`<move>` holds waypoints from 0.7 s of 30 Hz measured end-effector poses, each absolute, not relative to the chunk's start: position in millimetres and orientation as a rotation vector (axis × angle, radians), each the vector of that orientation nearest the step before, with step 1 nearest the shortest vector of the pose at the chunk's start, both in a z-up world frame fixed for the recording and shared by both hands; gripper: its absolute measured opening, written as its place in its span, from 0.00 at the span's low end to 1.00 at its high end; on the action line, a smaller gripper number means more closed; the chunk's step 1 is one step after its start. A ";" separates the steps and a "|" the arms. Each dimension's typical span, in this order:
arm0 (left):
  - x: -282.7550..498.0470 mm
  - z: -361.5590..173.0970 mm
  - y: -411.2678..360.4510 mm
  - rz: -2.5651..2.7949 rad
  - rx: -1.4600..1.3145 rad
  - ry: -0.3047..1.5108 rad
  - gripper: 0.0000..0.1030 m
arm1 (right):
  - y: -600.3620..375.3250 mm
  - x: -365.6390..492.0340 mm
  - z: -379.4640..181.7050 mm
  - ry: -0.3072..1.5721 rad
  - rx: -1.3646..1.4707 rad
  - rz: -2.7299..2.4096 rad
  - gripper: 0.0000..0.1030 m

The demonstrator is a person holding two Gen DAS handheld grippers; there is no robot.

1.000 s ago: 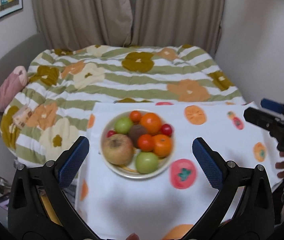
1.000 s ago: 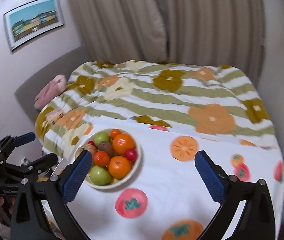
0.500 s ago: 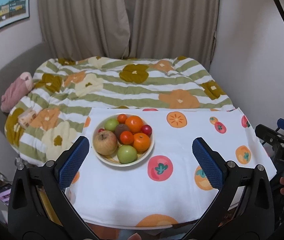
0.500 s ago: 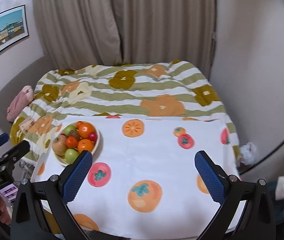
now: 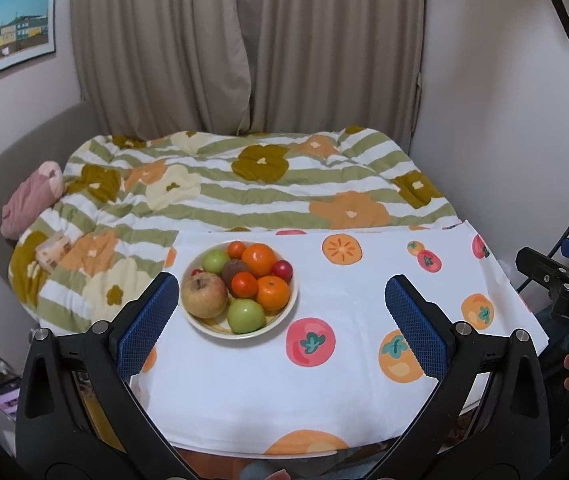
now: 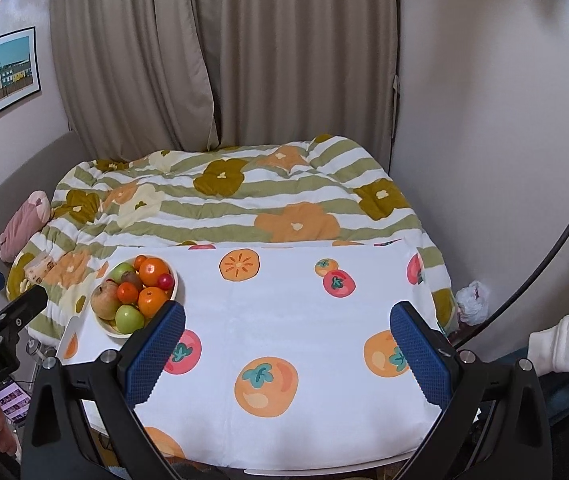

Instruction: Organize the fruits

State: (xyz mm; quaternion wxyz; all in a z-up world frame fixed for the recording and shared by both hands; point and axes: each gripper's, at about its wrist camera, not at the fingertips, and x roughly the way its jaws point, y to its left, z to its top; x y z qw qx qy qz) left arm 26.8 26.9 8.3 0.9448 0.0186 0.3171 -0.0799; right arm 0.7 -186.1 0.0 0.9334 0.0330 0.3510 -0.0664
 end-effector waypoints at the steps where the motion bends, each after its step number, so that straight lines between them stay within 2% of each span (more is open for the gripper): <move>1: 27.2 8.5 26.6 -0.163 0.038 0.646 1.00 | -186.0 -0.1 0.4 0.716 0.068 -0.137 0.99; 21: 30.3 10.3 20.0 -0.164 0.050 0.641 1.00 | -188.6 -0.2 3.1 0.709 0.072 -0.145 0.99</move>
